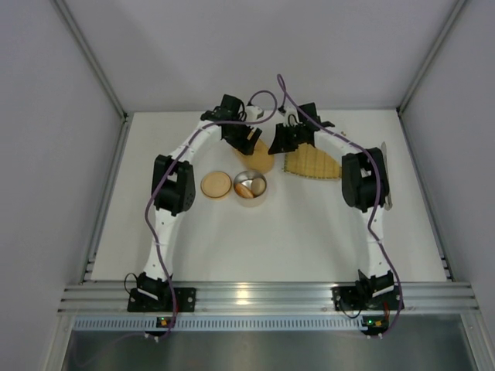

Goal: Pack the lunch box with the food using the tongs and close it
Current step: Close the box lid on the packing box.

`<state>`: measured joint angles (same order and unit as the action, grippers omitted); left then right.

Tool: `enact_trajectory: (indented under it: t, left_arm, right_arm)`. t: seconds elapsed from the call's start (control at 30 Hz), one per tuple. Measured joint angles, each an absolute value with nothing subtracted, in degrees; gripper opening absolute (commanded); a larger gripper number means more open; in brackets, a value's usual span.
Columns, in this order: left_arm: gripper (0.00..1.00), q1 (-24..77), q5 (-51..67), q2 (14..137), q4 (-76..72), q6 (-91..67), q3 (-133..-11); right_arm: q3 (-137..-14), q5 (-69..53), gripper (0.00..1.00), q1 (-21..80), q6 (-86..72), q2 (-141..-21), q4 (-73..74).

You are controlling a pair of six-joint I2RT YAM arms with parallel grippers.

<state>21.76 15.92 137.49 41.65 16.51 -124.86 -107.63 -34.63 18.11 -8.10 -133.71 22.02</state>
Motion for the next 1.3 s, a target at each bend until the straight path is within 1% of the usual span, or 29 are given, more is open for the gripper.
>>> enact_trajectory:
  t: [0.33, 0.73, 0.9, 1.23, 1.3]
  left_arm:
    - [0.78, 22.2, 15.5, 139.0, 41.6, 18.9, -126.8]
    - [0.77, 22.2, 18.2, 137.7, 38.6, 21.1, -123.4]
    - [0.75, 22.3, 19.4, 136.6, 36.9, 22.2, -121.1]
    - [0.74, 22.3, 22.2, 136.3, 36.7, 25.6, -120.4]
    - [0.74, 22.3, 22.6, 136.3, 36.7, 26.0, -120.3]
  right_arm:
    - [-99.5, -35.3, 0.14, 18.0, -8.8, -129.3, 18.3]
    - [-92.3, -35.8, 0.12, 18.4, -10.7, -125.8, 13.3]
    - [-88.0, -36.3, 0.15, 18.5, -13.0, -123.8, 9.9]
    - [-83.2, -37.5, 0.15, 18.5, -17.2, -121.8, 6.0]
    - [-82.6, -37.6, 0.19, 18.5, -17.7, -121.5, 5.7]
